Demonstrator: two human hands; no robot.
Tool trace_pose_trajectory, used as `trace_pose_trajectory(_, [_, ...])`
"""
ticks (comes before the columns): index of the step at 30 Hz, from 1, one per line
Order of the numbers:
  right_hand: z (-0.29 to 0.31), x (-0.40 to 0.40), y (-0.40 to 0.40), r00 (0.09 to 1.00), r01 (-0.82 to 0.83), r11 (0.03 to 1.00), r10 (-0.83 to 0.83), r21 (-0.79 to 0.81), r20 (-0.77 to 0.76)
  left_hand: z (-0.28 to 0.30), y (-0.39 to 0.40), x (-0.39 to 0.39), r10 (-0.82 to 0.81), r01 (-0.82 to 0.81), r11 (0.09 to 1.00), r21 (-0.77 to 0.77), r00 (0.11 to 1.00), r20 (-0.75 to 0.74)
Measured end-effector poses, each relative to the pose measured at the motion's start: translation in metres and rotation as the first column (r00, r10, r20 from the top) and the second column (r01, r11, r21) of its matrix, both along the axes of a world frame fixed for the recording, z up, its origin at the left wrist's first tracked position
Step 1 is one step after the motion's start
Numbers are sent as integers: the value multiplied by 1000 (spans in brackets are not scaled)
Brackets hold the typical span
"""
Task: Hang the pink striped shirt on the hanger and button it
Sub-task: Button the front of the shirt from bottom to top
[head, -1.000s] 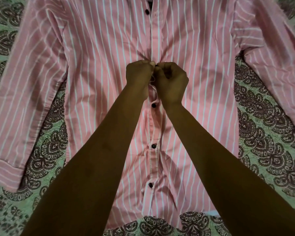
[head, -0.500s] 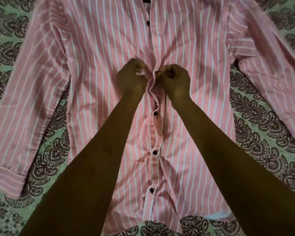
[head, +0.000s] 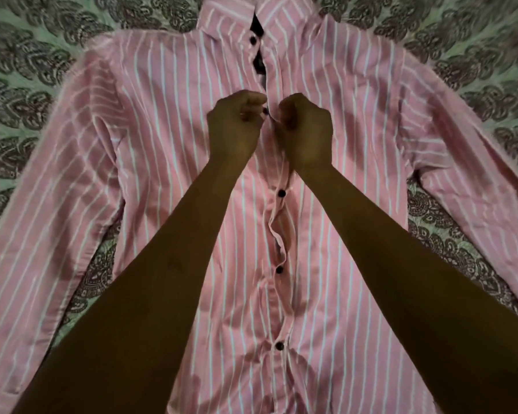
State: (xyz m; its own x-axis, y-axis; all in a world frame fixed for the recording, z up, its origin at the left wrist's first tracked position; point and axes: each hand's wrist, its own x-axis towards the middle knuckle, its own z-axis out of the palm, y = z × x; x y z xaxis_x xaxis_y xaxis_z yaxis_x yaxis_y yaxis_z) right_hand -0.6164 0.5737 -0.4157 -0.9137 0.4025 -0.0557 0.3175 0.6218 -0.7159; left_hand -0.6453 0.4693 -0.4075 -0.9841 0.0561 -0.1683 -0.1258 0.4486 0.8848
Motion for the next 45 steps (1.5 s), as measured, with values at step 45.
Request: trace_pose_trajectory(45, [-28, -3, 2, 987, 133, 742, -162, -657, 18, -10, 7, -14, 76, -144, 968, 205, 949, 306])
